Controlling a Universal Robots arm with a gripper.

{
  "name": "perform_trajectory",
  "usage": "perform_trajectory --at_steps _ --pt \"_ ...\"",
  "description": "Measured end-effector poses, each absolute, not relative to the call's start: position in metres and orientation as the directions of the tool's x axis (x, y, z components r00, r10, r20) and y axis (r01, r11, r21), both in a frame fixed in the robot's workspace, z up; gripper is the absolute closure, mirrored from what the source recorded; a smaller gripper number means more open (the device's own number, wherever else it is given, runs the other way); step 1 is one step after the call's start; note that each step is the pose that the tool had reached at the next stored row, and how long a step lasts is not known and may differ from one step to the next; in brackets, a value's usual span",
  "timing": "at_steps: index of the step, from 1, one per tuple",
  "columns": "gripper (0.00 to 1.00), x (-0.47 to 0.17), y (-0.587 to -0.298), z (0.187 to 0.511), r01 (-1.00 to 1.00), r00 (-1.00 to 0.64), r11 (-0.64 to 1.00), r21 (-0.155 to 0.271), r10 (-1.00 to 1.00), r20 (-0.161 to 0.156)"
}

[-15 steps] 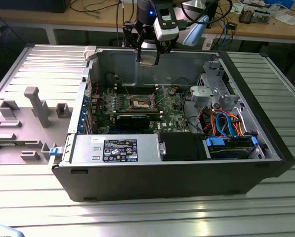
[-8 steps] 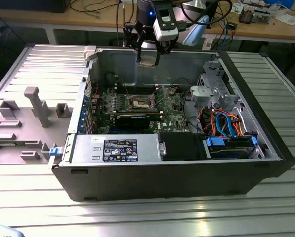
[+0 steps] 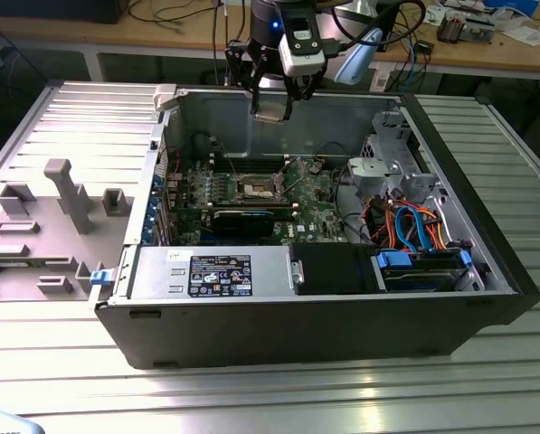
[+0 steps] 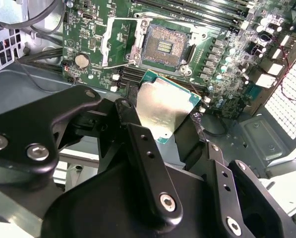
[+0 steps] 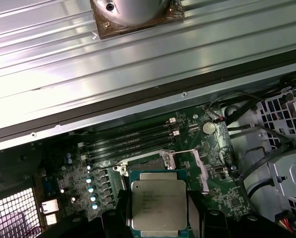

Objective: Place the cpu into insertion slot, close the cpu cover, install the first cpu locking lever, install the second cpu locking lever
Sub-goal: 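Place the cpu into insertion slot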

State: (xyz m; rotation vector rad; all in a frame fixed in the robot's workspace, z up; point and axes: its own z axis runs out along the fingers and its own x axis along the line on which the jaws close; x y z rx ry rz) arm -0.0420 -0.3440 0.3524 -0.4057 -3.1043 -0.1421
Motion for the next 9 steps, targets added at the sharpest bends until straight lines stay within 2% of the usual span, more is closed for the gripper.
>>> perform_trajectory --at_steps 9 --pt "0.46 -0.042 -0.344 0.3523 0.281 -0.96 0.955 0.089 0.281 0.019"
